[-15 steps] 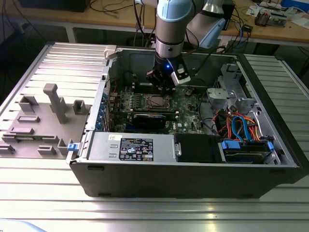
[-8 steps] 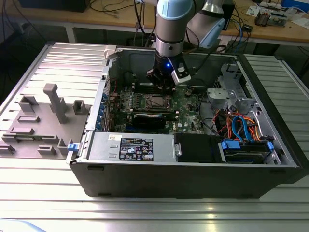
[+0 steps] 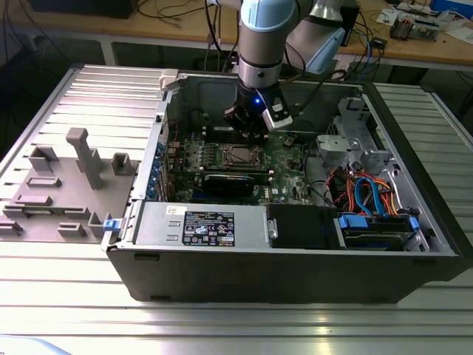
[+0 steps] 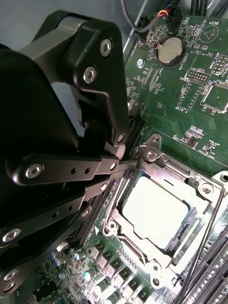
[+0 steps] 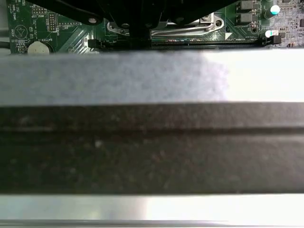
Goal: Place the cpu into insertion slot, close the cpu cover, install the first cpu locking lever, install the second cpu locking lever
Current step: 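Install the second cpu locking lever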
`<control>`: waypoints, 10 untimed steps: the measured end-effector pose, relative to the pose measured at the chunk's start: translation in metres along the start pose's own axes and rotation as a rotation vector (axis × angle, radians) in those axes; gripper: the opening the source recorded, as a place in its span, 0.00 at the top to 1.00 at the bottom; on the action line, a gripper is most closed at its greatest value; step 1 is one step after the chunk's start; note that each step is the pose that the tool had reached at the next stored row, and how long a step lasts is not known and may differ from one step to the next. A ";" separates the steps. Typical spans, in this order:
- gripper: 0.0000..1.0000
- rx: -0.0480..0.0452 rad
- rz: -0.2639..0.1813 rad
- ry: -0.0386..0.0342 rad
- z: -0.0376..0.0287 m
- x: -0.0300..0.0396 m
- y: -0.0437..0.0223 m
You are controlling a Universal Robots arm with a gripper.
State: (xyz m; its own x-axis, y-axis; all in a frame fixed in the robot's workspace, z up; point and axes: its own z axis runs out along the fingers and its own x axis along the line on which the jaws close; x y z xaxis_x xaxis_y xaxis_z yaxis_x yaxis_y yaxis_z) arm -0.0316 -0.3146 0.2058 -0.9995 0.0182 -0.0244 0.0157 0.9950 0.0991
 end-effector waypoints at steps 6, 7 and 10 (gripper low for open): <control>0.89 0.0000 0.000 0.0000 -0.0001 0.0000 -0.0014; 0.89 -0.0001 0.000 0.0000 -0.0001 0.0000 -0.0017; 0.89 0.0000 0.000 0.0000 -0.0002 0.0000 -0.0018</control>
State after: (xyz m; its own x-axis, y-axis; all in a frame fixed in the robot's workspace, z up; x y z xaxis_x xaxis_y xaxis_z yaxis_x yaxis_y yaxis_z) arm -0.0316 -0.3164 0.2058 -0.9995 0.0183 -0.0244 0.0158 0.9950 0.0991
